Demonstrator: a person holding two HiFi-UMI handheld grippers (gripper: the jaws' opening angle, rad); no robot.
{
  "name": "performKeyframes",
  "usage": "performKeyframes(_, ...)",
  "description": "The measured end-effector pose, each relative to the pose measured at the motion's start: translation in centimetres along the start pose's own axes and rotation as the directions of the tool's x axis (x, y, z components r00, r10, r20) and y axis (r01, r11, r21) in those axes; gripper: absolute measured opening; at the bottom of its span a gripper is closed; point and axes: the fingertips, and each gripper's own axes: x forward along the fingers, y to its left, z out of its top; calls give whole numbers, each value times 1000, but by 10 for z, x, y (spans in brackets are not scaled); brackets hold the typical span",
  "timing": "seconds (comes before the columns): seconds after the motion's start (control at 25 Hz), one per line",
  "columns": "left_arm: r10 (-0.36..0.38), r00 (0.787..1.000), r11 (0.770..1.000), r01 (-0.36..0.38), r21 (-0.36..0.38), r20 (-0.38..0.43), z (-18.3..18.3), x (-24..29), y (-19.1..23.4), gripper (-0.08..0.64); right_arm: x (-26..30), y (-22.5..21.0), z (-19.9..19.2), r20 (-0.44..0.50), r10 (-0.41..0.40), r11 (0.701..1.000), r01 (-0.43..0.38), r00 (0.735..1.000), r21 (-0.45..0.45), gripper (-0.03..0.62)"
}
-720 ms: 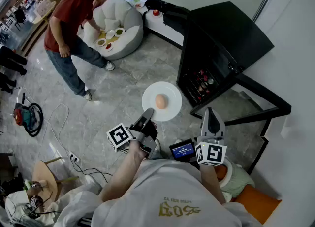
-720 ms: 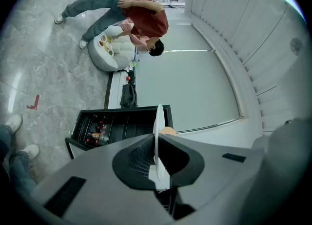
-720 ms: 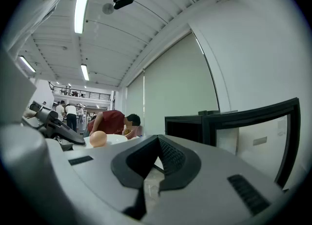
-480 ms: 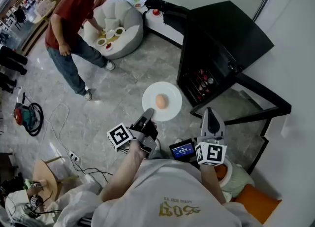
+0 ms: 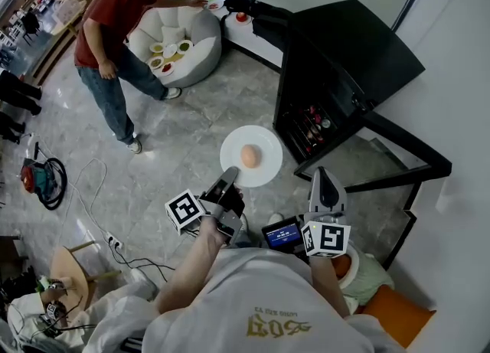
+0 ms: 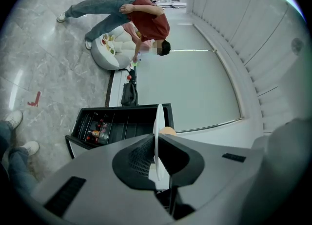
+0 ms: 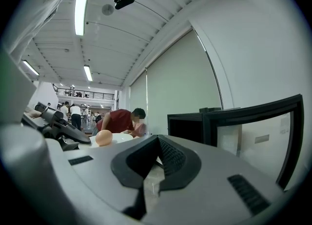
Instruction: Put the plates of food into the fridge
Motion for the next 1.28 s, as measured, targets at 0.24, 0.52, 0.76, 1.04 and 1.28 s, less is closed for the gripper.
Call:
performKeyframes(0.24,-3,1000,1000,3,11,9,-6,8,-4,17,-10,-13,0,-4,5,1000,-5,1000,-3,8)
performKeyframes(0.52,-4,1000,1000,4,29,14,-22,13,-10,18,-21,-33,0,3,7,1000,-7,1000,23,9)
performKeyframes(0.76,-13,999,1000,12,14,36,-35,15,-10,18,-22,-43,0,4,35,999,-35,999,23,9)
performKeyframes(1.04,0,999,999,2,-37,36,-36,21,-6,18,-11,-46,-2,-9,30,999,-30,999,14,8)
performKeyframes(1.28,6,1000,999,-5,-45,7,-20,44,-3,18,16,-56,-5,-24,-33,999,34,999,17,9)
